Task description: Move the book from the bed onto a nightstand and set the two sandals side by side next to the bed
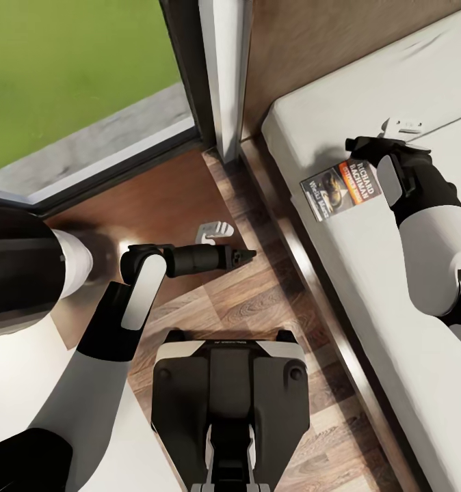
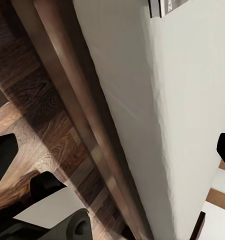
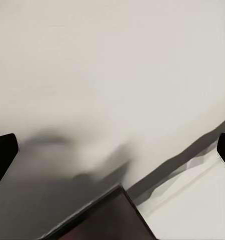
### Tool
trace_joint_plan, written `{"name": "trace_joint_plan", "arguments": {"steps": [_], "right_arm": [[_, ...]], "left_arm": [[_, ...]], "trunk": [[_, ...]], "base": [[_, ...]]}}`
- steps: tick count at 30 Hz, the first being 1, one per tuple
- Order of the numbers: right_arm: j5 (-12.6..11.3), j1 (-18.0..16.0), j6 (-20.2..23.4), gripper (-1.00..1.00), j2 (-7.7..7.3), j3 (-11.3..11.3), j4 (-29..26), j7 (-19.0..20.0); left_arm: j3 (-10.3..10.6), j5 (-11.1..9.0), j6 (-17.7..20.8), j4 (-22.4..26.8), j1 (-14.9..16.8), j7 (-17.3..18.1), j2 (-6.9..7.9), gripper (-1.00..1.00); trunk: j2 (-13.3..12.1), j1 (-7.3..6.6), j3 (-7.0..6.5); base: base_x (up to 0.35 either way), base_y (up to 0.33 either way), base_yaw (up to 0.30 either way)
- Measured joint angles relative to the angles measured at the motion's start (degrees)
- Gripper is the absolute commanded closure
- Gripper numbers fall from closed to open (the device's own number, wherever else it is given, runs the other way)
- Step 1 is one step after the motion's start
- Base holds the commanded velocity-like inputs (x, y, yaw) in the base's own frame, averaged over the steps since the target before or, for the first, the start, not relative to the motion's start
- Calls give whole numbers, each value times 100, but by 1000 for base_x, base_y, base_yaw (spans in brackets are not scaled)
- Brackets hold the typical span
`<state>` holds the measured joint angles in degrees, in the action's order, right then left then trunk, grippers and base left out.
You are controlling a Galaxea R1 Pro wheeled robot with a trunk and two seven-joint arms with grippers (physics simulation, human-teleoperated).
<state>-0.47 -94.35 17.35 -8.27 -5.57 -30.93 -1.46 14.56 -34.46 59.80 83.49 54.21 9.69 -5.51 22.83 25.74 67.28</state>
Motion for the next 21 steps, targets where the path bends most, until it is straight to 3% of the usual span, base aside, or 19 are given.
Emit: {"name": "trace_joint_plan", "arguments": {"steps": [8,14,16,17,19,21], "right_arm": [[2,5,35,-100,0,0,-21,6],[8,4,494,-100,-28,-8,-97,18],[4,3,840,-100,-79,-6,-225,29],[-1,6,1363,-100,-145,-2,-481,61],[-26,27,1796,-100,-195,-1,-791,94],[-57,273,2450,-100,-234,-2,-1591,292]], "left_arm": [[-8,-2,0,0,-3,0,7,-100],[-2,2,0,-5,-14,-6,9,-100],[-1,5,0,-7,-20,-8,14,-100],[2,3,0,-8,-24,-9,16,-100],[6,7,0,-10,-28,-9,17,-100],[8,22,0,-41,-39,-22,18,-100]], "trunk": [[0,0,-75],[0,0,-131],[0,0,-150],[1,-1,-159],[0,0,-178],[0,-1,-197]], "base": [[0,0,0],[0,0,0],[0,0,0],[0,0,0],[0,0,0],[0,0,0]]}}
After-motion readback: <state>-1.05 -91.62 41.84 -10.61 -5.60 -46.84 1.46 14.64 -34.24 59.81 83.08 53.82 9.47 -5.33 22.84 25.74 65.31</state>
